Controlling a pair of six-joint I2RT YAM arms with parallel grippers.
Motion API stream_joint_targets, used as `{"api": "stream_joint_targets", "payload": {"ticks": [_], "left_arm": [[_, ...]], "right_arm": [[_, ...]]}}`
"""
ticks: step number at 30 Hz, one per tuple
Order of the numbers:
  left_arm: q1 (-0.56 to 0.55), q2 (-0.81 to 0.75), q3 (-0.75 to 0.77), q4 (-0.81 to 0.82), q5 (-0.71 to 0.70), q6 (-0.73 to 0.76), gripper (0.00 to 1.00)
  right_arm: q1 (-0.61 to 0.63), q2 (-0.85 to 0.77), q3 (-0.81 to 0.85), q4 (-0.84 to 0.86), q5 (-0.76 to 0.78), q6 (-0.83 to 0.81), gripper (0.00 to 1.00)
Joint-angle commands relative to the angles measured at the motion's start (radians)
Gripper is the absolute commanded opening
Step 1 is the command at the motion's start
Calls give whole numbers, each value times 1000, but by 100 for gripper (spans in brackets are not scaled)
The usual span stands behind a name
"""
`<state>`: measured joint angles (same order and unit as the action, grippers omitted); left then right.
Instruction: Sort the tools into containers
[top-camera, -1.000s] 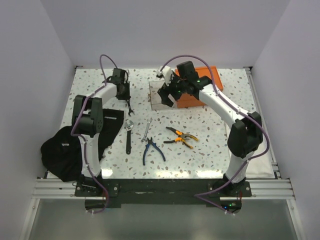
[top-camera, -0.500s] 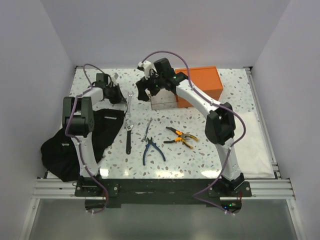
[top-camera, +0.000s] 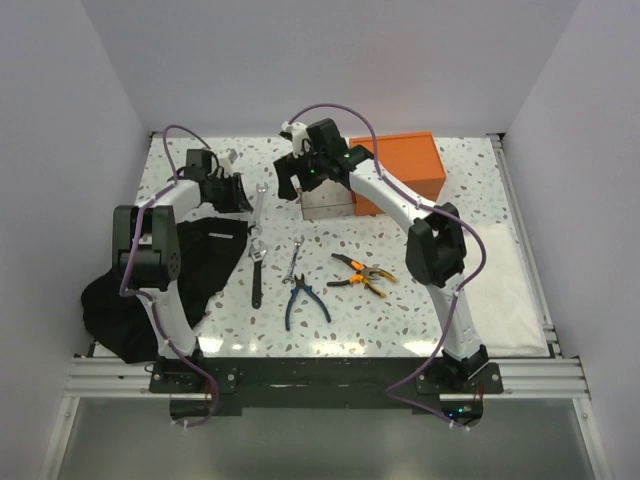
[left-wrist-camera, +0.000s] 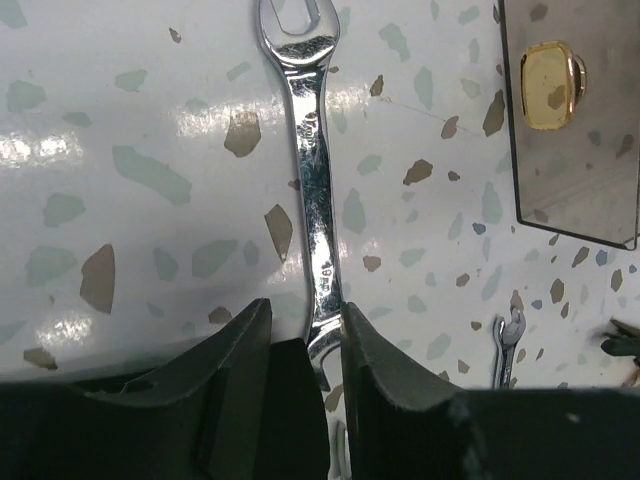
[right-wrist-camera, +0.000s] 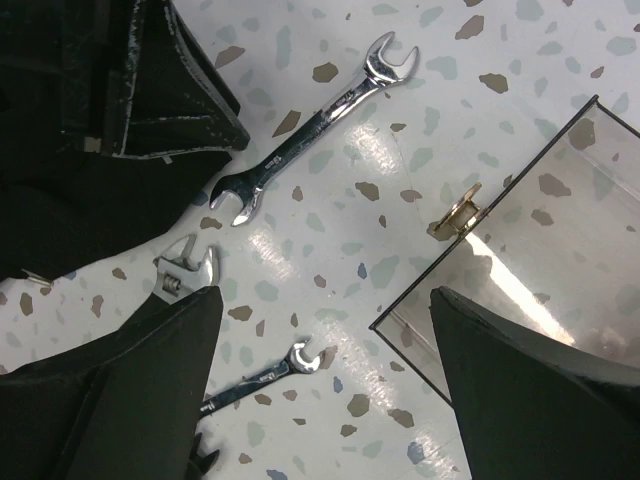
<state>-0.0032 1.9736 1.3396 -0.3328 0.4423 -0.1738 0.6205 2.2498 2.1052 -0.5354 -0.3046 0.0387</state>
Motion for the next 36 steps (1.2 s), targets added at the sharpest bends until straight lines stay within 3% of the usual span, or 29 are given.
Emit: {"api": "stream_joint_targets", "payload": {"ticks": [1, 7, 9, 12, 18, 23, 28, 36], "left_arm": [[-32, -102, -37, -46, -37, 94, 39], [-92, -117, -46, -46, -89, 120, 38], [-96, -120, -48, -61, -59, 112, 27], [-100, -156, -65, -81, -62, 112, 23], [-100, -192, -143, -153, -143, 63, 34], [-92, -185, -151, -173, -244, 60, 34], [-86, -118, -105, -181, -249, 59, 38], [-126, -104, 10, -216, -252, 39, 35]], "right_arm": [[-18, -101, -55, 60, -17, -33, 89], [-33, -140, -142, 169, -54, 68, 88], [-33, -168, -166, 166, -38, 79, 88], [-33, -243, -259, 205, -11, 69, 88], [-33, -294, -304, 177, 44, 10, 89], [-33, -357, -350, 170, 61, -17, 89], [-31, -389, -389, 164, 79, -28, 90], [-31, -407, -425, 167, 73, -19, 91]]}}
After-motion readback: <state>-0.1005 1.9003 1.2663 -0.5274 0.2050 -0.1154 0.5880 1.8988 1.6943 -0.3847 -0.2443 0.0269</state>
